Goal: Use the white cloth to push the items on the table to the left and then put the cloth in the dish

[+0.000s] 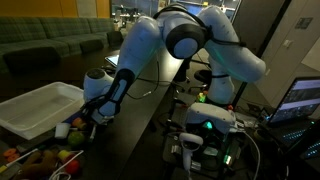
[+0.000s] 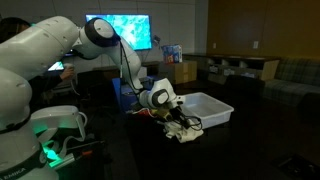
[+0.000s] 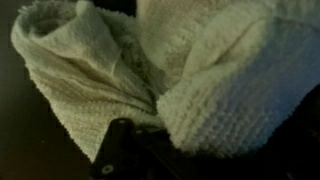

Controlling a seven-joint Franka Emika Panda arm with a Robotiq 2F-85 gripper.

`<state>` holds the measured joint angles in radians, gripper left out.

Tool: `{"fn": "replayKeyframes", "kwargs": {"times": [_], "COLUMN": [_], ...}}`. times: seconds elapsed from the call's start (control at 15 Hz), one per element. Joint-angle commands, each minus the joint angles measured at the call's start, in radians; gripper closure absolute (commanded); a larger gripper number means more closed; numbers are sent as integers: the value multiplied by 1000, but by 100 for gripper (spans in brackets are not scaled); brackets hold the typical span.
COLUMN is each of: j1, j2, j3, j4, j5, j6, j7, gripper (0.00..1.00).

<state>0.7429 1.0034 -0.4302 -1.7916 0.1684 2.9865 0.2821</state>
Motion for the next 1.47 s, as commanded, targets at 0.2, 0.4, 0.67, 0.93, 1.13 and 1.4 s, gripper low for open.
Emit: {"fn": "replayKeyframes", "kwargs": {"times": [0.2, 0.4, 0.67, 0.93, 1.13, 1.4], "j1": [-36, -40, -35, -18, -2, 8], "j2": [54, 81, 120, 161, 183, 196], "j3": [107, 157, 212, 261, 290, 323], "j4": [205, 280, 370, 464, 534, 601], "j5": [-92, -111, -122, -135, -146, -151], "j6": [-85, -118, -150, -184, -210, -238], "j7": [74, 90, 102, 110, 111, 98], "gripper": [100, 100, 100, 100, 100, 100]}}
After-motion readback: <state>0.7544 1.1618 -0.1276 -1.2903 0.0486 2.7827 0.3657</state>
